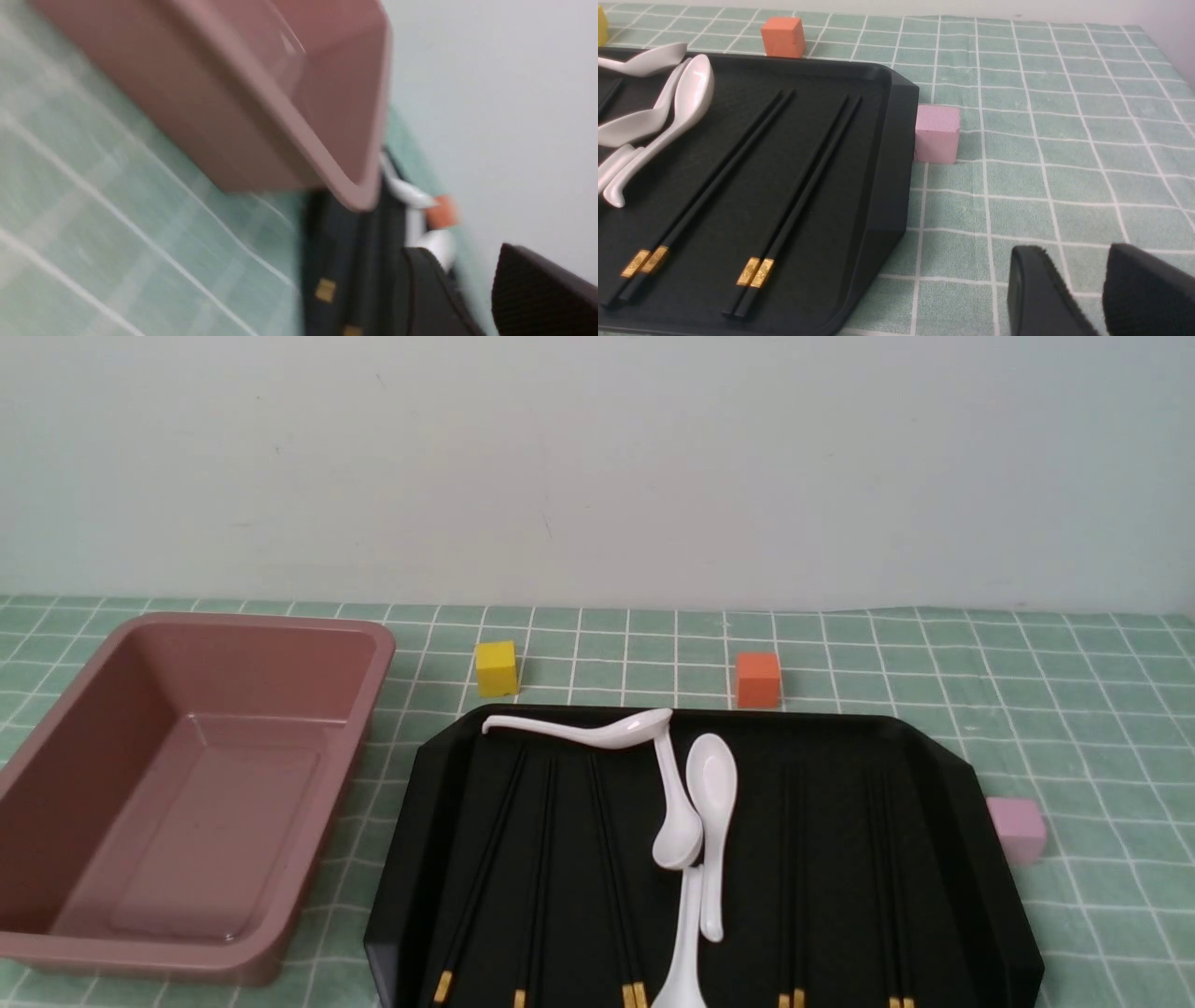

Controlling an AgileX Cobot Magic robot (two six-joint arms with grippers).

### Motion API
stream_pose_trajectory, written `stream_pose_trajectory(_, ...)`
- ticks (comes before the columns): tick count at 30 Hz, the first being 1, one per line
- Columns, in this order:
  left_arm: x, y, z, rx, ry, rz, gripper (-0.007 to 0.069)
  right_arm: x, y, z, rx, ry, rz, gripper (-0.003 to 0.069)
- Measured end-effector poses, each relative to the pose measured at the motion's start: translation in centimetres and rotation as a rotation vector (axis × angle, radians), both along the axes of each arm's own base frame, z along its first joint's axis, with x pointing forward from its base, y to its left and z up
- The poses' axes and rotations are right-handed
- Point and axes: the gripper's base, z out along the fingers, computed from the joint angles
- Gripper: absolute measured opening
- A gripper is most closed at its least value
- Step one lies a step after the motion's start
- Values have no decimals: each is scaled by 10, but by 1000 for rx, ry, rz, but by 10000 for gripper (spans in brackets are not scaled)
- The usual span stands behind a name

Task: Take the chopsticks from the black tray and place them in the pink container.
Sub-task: 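Reach over to the black tray and grasp a pair of chopsticks with the left gripper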

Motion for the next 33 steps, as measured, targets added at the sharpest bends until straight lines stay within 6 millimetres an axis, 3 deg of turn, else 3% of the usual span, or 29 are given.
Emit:
stream_pose_trajectory(6,1,0,8,-203,-41,36,239,0,0,0,0,0,0,239)
stream_pose_trajectory(13,3,7,22,-259,-187,107,234,0,0,0,0,0,0,239)
stream_pose_trajectory(17,3,3,46,-148,-169,54,150,0,0,0,0,0,0,239)
stream_pose_trajectory(23,22,-10,79,193,191,-153,-11,0,0,0,0,0,0,239)
stream_pose_trajectory(28,72,-22,105,445,599,-475,-13,0,0,0,0,0,0,239)
stream_pose_trajectory(29,91,-26,109,463,667,-548,-13,0,0,0,0,0,0,239)
stream_pose_trajectory(31,104,-29,110,483,700,-616,-13,0,0,0,0,0,0,239)
stream_pose_trajectory(33,136,-39,107,483,756,-748,-13,0,0,0,0,0,0,239)
